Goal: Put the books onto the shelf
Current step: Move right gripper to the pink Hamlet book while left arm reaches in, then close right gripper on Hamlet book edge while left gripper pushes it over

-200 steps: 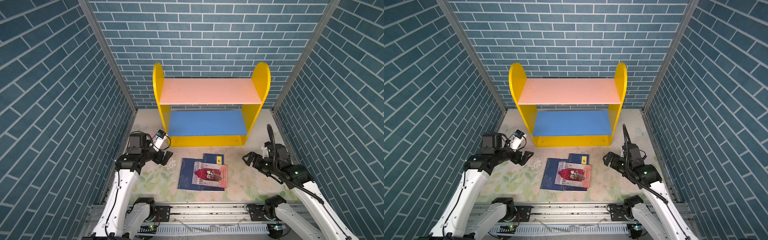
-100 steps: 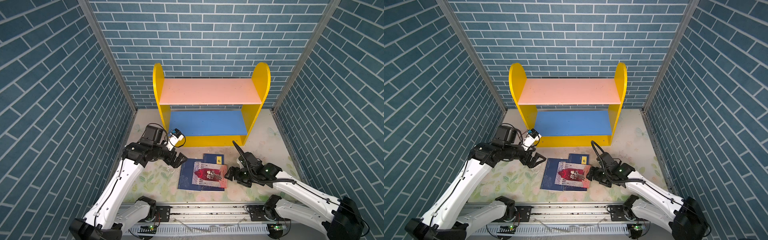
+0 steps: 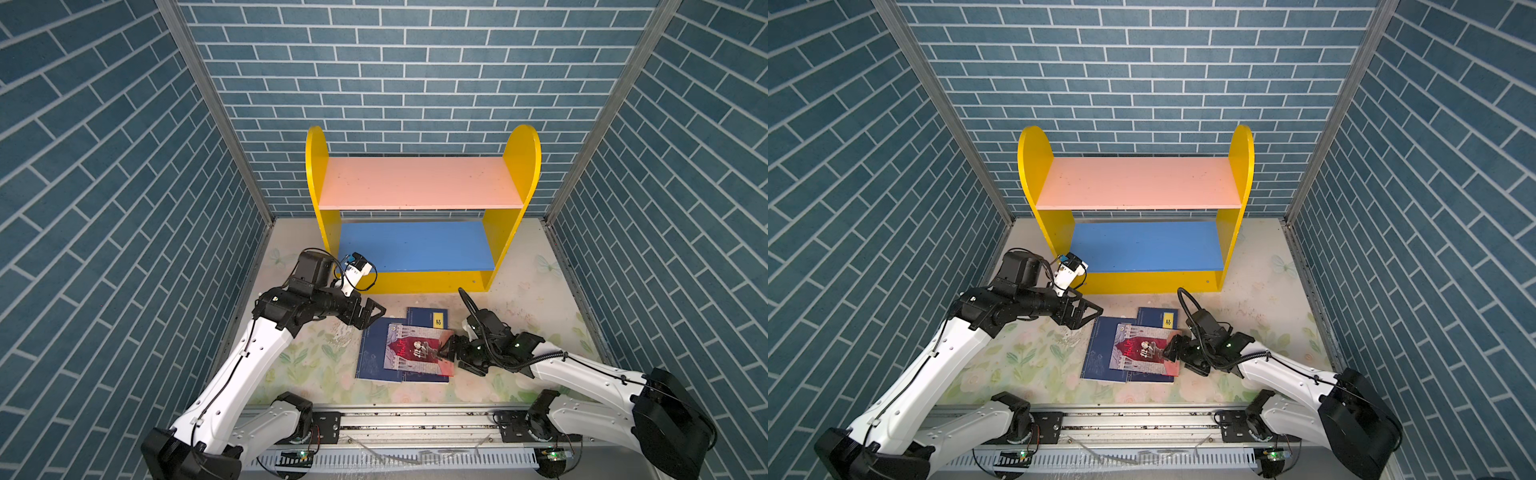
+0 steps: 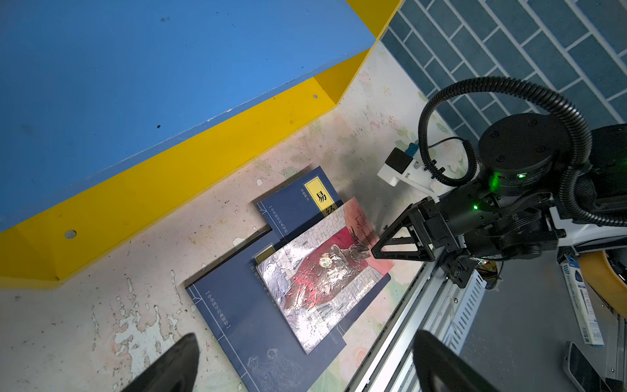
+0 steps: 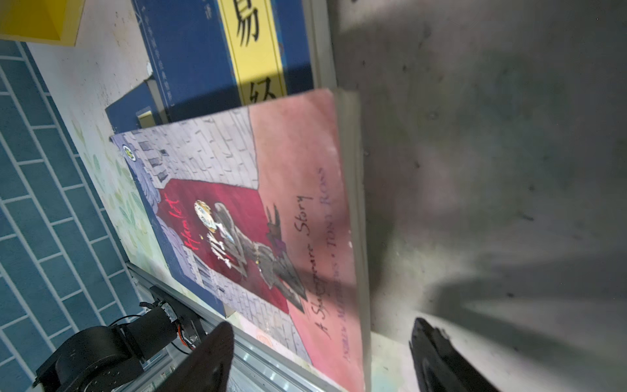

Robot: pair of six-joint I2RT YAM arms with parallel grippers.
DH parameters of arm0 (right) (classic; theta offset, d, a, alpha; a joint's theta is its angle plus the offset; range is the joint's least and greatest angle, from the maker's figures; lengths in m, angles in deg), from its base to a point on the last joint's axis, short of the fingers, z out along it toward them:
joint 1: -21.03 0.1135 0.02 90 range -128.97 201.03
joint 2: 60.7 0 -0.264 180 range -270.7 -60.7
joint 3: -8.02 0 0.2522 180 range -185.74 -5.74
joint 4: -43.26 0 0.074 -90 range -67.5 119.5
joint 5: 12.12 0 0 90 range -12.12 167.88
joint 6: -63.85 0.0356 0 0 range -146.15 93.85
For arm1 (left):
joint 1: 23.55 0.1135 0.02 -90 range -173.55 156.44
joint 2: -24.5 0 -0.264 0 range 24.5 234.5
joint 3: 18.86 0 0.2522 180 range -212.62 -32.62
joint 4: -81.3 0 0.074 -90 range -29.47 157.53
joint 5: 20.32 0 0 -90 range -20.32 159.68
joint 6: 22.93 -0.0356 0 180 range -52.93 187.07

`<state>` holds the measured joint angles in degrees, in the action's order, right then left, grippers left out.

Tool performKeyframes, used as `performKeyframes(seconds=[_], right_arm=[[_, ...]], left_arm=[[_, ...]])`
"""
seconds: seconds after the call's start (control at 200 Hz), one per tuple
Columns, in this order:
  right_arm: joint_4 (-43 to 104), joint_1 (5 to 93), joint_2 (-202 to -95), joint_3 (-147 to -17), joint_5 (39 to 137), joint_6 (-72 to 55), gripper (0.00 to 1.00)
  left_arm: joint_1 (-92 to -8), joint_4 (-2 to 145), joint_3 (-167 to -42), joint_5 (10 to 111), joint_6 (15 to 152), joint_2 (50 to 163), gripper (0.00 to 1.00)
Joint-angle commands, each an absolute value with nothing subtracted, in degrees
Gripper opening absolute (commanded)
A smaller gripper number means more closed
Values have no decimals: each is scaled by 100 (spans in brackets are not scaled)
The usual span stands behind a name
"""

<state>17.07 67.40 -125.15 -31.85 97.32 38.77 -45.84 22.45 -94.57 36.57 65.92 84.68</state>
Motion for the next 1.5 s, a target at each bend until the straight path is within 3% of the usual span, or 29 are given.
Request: performKeyframes(seconds=[0.0,0.32,0.805,0.985,1.065,1.115,1.175,1.35,1.395,1.496], right_arm=[[2331,6770,-12587,-3037,9887,4222,80],[2807,6756,-12846,-2892,10002,4256,73],[3753,6753,-12160,-2260,10108,4540,32],[3839,6744,-12079,-2209,10135,4539,29],[3899,6735,-12092,-2187,10144,4544,24],[3849,6726,-12086,-2176,10127,4544,23],[3714,6726,-12045,-2174,10093,4543,15],[2780,6718,-11748,-2321,9853,4322,14],[2596,6706,-11664,-2344,9819,4288,0],[2164,6662,-11500,-2429,9689,4222,0]], left_arm=[[-4626,2422,-9439,3663,6671,8513,100],[-4631,2396,-9454,3750,6707,8553,100],[-4627,2253,-9485,3632,6644,8440,100],[-4625,2314,-9459,3558,6725,8432,100],[-4628,2333,-9445,3557,6725,8438,100],[-4624,2333,-9441,3570,6707,8428,100],[-4624,2330,-9432,3584,6707,8433,100],[-4631,2376,-9388,3571,6810,8428,100],[-4624,2397,-9375,3593,6861,8447,100],[-4627,2476,-9314,3588,7016,8455,100]])
